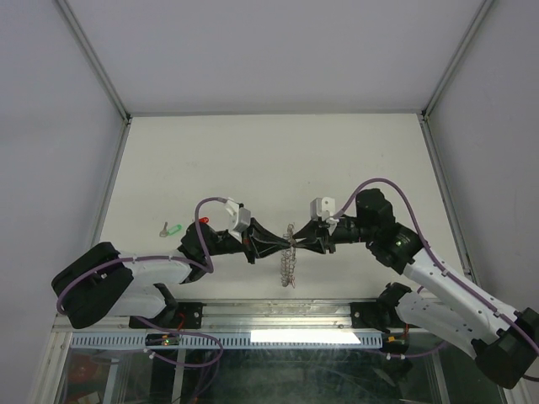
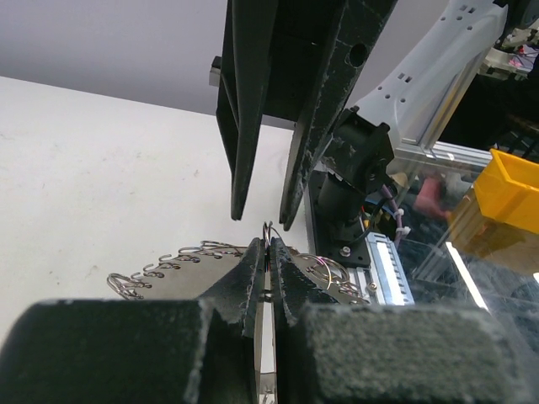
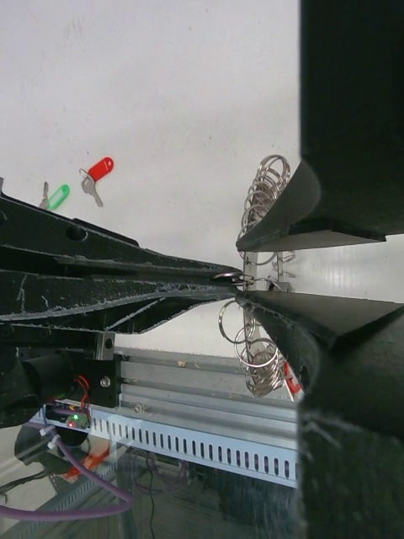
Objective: Put the keys on the keyring
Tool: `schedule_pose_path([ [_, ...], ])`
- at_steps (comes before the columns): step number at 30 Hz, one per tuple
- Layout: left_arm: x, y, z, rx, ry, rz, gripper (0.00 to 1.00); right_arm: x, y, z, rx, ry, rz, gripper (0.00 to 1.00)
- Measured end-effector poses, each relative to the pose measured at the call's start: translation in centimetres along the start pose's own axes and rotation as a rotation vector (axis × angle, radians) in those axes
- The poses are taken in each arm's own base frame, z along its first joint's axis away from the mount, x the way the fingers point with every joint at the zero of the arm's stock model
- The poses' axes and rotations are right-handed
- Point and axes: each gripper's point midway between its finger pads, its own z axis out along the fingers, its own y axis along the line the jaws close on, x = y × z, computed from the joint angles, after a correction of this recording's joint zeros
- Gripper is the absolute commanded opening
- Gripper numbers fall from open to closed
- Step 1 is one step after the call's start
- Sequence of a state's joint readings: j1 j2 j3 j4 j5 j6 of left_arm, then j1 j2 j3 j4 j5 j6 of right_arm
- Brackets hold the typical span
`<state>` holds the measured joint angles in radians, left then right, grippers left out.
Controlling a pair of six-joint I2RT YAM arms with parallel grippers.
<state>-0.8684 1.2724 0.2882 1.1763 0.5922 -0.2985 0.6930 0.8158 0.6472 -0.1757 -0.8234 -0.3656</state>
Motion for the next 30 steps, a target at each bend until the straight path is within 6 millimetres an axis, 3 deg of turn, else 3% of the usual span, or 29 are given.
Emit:
schedule_pose_path([
  [15,0.1,-0.2,0.1,0.025,0.009,0.000,0.00,2.0,1.2,0.7,-0.054,0.081,0.040,0.18],
  [21,0.2,-0.1,0.1,0.028,0.014,-0.001,0.00,2.2,0.9,0.8,-0.047,0.100,0.051,0.01],
  [25,0.1,-0.1,0.1,0.029,0.010,0.001,0.00,2.1,0.9,0.7,-0.046,0.103,0.058,0.00],
  [30,-0.3,-0.1,0.3,0.032,0.002,0.010,0.18,1.7,0.9,0.5,-0.039,0.121,0.069,0.00],
])
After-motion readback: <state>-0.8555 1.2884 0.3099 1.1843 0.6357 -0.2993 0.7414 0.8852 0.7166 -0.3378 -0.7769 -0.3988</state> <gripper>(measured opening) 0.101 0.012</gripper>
